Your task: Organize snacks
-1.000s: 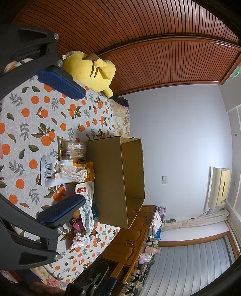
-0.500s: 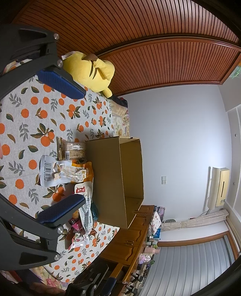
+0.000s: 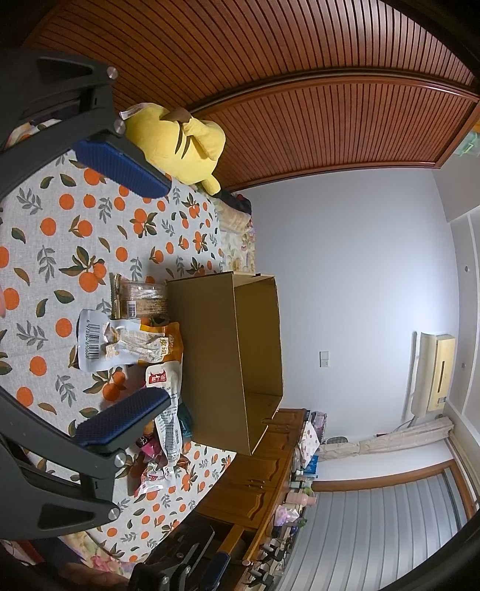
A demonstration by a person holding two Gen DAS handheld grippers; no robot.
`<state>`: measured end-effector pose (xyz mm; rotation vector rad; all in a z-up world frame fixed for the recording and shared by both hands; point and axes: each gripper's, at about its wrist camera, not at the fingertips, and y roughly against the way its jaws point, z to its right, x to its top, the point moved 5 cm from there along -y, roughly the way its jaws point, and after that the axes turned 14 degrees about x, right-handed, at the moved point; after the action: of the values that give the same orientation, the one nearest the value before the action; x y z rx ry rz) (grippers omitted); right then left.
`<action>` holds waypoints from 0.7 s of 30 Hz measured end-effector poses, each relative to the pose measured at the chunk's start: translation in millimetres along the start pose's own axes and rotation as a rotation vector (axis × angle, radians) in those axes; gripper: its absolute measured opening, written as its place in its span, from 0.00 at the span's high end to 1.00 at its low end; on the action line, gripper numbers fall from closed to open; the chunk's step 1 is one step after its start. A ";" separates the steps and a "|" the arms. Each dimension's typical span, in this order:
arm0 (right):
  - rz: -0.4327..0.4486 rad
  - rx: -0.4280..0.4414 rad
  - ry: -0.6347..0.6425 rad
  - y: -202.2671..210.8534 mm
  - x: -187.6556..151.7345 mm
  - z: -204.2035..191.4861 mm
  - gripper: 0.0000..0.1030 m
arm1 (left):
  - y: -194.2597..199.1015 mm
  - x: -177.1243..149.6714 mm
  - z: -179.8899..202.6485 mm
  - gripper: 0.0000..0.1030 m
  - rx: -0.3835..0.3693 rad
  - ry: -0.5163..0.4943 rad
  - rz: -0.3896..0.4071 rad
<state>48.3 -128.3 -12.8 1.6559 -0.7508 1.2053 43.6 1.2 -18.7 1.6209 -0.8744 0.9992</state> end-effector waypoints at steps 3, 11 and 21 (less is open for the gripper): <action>0.000 -0.001 0.000 0.1 -0.1 -0.1 0.00 | -0.2 -0.5 0.1 0.00 0.000 0.001 0.000; 0.000 -0.001 -0.001 1.3 1.2 1.4 0.00 | 0.9 0.2 1.8 0.00 -0.003 0.000 -0.002; -0.031 -0.013 -0.014 0.2 -4.4 10.2 0.00 | -16.7 -13.3 10.7 0.00 -0.033 -0.018 -0.052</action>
<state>50.5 -138.0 -17.8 1.6616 -0.7374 1.1660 55.4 -4.2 -38.7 1.6189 -0.8520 0.9311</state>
